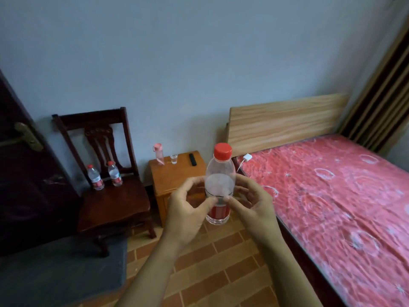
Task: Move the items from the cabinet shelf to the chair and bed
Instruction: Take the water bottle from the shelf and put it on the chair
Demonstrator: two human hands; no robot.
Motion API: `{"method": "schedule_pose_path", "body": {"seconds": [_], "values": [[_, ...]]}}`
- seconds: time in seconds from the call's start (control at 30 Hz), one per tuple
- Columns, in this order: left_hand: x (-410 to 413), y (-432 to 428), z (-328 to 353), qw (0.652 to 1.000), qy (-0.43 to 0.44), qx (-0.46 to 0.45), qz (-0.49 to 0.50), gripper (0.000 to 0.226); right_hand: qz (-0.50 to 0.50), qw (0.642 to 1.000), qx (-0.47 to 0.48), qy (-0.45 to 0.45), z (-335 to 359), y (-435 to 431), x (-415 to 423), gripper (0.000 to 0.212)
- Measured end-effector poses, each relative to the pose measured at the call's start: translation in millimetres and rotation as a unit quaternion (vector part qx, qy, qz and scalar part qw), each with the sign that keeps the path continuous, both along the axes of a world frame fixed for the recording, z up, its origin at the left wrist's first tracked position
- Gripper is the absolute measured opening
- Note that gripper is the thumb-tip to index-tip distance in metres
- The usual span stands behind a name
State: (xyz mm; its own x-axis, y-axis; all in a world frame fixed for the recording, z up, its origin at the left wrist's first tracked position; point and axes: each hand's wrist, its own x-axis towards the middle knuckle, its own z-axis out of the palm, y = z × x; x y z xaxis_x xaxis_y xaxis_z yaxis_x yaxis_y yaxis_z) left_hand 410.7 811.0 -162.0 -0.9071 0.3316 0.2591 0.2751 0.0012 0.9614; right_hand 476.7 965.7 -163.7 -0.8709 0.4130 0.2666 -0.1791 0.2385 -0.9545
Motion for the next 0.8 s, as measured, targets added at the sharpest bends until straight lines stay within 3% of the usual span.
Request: {"method": "schedule_pose_path", "body": {"seconds": [0.43,0.8], "values": [[-170.1,-30.1,-18.0,0.996,-0.031,0.055,0.068,0.042,0.067,0.996,0.043,-0.04,3.1,-23.3,-195.2,0.05],[-302.7,-53.3,-45.0,0.987,-0.038,0.013,0.159,0.043,0.15,0.987,0.034,-0.051,-30.4,-42.1,-353.0,0.044]]}}
